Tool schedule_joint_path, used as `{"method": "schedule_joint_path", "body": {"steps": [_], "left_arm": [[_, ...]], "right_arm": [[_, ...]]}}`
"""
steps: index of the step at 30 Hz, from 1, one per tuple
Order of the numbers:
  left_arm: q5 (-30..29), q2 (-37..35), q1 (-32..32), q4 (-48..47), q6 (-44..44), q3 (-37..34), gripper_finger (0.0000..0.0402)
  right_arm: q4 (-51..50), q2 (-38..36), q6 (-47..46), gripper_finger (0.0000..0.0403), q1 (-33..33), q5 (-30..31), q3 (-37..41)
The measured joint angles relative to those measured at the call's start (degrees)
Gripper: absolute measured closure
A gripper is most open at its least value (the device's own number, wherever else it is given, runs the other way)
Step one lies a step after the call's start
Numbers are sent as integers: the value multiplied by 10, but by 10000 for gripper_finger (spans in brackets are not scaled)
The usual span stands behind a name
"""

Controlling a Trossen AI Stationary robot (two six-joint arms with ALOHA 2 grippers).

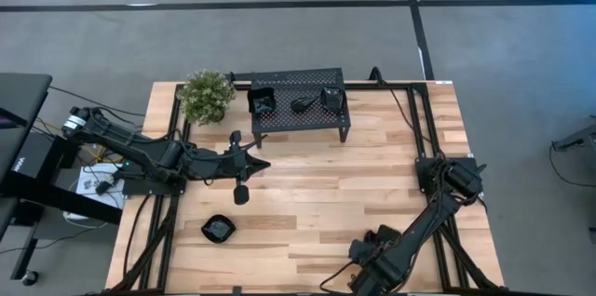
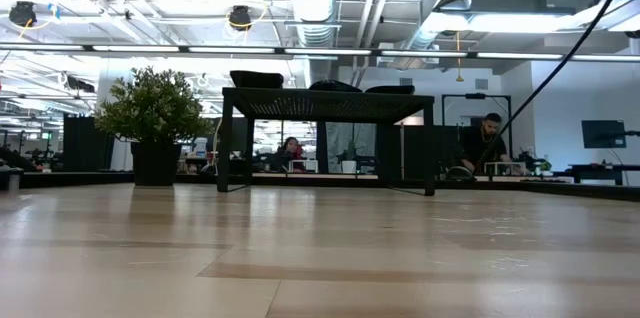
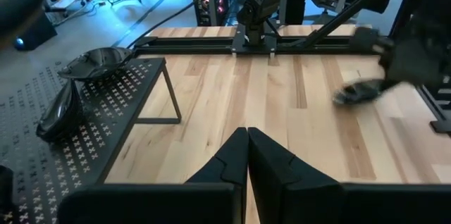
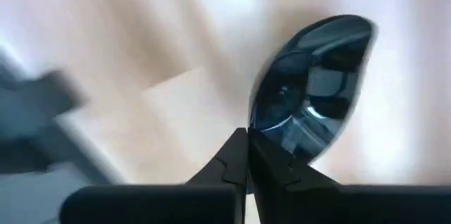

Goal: Pick & Place Mini shaped plates
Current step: Stack the leaf shaped plate on top of the leaf shaped plate on the shelf

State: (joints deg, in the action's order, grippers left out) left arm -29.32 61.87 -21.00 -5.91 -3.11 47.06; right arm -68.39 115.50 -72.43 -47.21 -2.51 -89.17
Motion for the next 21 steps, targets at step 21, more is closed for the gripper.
{"method": "schedule_joint_path", "body": {"steps": [21], "left_arm": [[0, 0, 0, 5, 68, 0, 389]], "right_arm": [[-193, -135, 442, 401, 259, 453, -50]]}}
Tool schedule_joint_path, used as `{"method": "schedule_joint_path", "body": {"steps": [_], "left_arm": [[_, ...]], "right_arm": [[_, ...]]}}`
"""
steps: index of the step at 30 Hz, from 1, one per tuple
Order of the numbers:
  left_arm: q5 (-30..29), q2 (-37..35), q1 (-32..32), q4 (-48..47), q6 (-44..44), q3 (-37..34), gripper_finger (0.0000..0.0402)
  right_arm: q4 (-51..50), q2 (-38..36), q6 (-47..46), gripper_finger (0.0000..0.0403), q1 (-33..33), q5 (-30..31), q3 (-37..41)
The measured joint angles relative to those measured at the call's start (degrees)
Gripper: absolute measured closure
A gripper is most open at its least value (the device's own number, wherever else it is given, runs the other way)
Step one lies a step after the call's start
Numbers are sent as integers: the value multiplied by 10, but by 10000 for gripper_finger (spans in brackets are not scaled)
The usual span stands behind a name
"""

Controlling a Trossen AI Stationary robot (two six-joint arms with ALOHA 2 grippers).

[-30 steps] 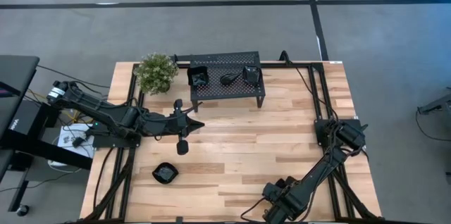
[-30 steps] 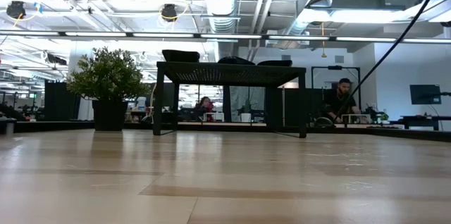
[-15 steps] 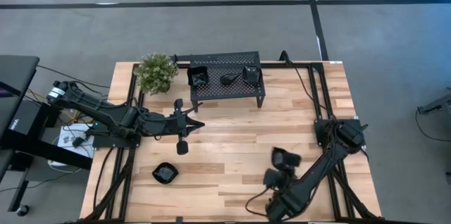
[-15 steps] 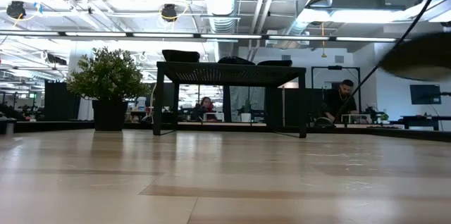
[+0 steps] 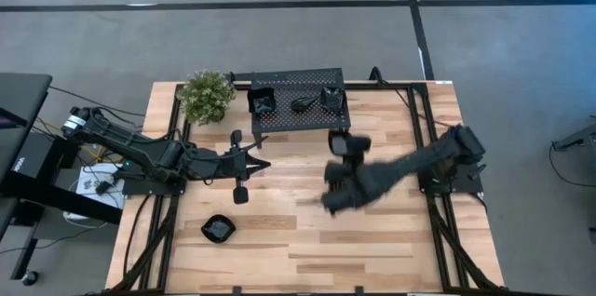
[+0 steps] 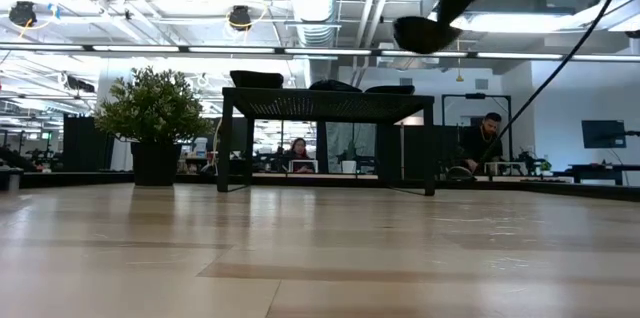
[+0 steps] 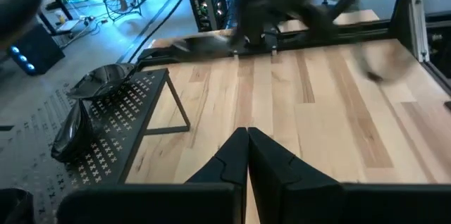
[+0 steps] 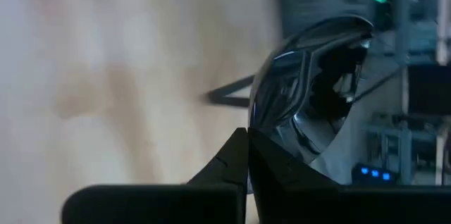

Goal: Pick & Place Mini shaped plates
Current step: Stack the leaf shaped plate on top of the leaf shaped plate on the shelf

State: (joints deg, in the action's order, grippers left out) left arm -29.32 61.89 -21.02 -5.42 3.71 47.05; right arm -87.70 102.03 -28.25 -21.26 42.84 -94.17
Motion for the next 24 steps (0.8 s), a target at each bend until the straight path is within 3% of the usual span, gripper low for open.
{"method": "schedule_joint_path", "body": {"steps": [6, 15, 24], "left_arm": [[0, 0, 0, -1, 5, 0, 389], [0, 0, 0, -1, 4, 0, 389], [0, 0, 0, -1, 3, 0, 389]], "right_arm": [[40, -74, 112, 402, 112, 34, -1], [161, -69, 293, 402, 258, -47, 0], [170, -60, 299, 397, 323, -110, 0]]}}
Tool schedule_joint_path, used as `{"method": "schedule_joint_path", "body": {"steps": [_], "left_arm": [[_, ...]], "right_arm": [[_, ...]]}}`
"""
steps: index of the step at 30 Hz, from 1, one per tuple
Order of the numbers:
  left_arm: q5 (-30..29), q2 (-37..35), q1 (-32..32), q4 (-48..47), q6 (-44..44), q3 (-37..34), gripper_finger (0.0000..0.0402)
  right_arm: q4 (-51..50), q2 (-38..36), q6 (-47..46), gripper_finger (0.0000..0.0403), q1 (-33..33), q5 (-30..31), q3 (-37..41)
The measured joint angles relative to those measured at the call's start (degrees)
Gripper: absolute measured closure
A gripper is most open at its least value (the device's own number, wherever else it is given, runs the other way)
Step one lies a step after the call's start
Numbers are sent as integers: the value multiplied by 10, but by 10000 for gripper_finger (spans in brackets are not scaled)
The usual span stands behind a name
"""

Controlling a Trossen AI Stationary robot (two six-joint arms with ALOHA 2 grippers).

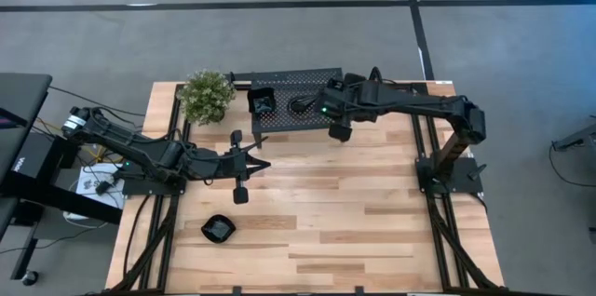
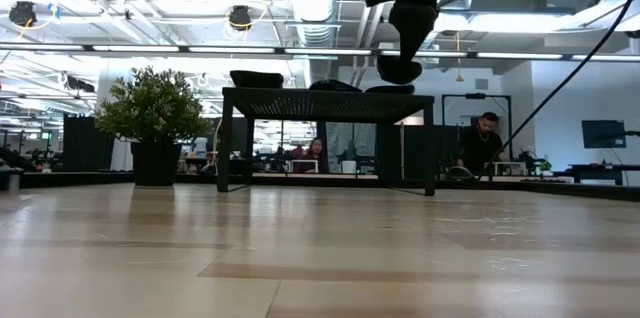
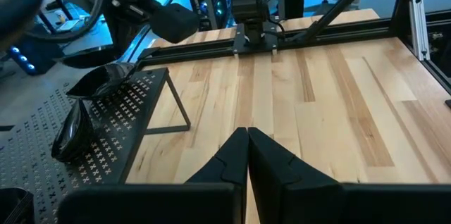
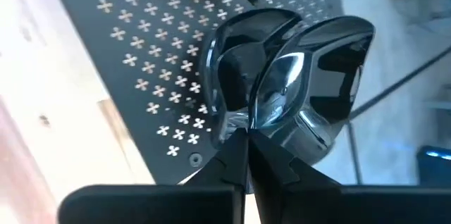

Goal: Pick & Place Mini shaped plates
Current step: Stack the leaf shaped plate on top of the leaf shaped plate on the shelf, then stack the leaf shaped plate on top of the leaf shaped plates on the shelf

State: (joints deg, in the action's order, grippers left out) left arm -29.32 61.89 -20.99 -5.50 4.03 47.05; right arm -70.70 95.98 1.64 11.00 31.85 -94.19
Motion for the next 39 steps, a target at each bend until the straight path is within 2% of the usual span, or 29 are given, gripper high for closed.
{"method": "schedule_joint_path", "body": {"steps": [5, 11, 14, 18, 23, 27, 31, 36, 39], "left_arm": [[0, 0, 0, 0, 0, 0, 389], [0, 0, 0, 0, 0, 0, 389], [0, 0, 0, 0, 0, 0, 389], [0, 0, 0, 0, 0, 0, 389], [3, 7, 0, 0, -11, 0, 389], [55, 26, 0, 2, -17, 0, 389], [122, 55, 0, 32, -17, 0, 388], [131, 76, 0, 25, -40, 0, 364], [132, 74, 0, -32, -108, 0, 336]], "right_arm": [[6, 4, 25, 377, 10, -48, 0], [1, 14, 34, 342, 10, -34, -1], [1, 16, 10, 335, 4, -35, 0], [-10, 10, 13, 333, -36, -50, 0], [-43, -25, 13, 333, -123, -54, 0], [-59, -85, -45, 333, -188, -54, 16], [70, -196, -69, 333, -244, -54, 151], [373, -337, -130, 333, -278, -37, 412], [539, -369, -121, 333, -284, -42, 532]]}}
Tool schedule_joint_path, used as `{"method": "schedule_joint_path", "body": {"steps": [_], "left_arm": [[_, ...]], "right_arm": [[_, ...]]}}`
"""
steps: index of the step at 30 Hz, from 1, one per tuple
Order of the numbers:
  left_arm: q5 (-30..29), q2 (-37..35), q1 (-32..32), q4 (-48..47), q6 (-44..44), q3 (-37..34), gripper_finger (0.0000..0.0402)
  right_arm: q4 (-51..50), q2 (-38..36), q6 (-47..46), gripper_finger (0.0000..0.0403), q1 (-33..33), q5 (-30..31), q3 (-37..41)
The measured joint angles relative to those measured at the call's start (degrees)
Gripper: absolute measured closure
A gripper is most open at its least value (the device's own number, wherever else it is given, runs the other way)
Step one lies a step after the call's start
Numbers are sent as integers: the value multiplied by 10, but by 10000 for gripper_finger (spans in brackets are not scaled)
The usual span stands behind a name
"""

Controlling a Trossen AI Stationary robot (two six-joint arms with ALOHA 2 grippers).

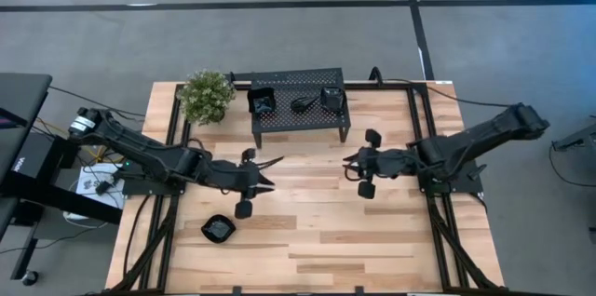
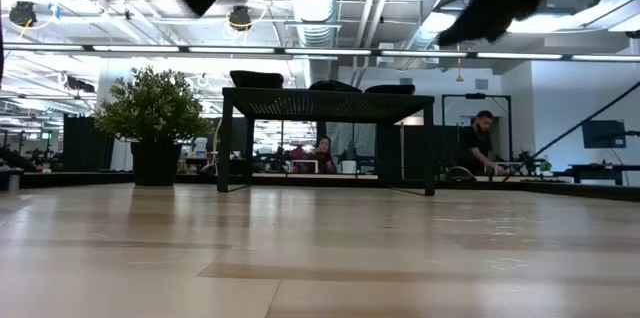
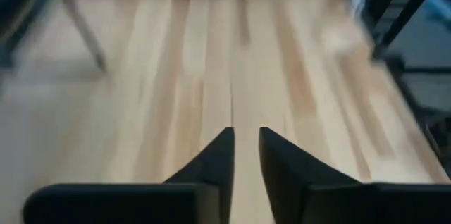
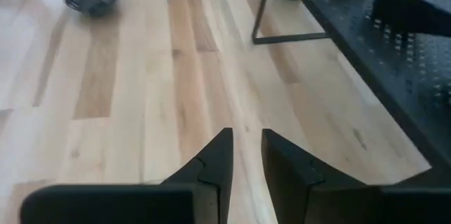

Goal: Pick & Place Mini shaped plates
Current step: Stack the leaf shaped plate on top of the leaf shaped plates on the shelf

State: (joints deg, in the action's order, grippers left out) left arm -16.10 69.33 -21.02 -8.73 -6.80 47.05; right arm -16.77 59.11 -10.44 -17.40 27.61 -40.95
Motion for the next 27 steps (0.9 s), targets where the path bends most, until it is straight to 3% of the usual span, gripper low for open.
{"method": "schedule_joint_path", "body": {"steps": [3, 6, 10, 16, 27], "left_arm": [[25, -10, -2, -121, -116, 0, 309], [73, -11, -14, -257, -216, 0, 291], [80, -2, -47, -363, -282, -7, 284], [155, -2, -85, -314, -361, -89, 284], [181, -2, -107, -263, -387, -180, 283]], "right_arm": [[83, -2, 23, 333, -6, -4, 65], [91, 4, 31, 333, 3, -6, 67], [103, 5, 49, 333, 13, -6, 68], [134, 5, 59, 333, 26, -6, 67], [158, 5, 61, 333, 29, -6, 67]]}}
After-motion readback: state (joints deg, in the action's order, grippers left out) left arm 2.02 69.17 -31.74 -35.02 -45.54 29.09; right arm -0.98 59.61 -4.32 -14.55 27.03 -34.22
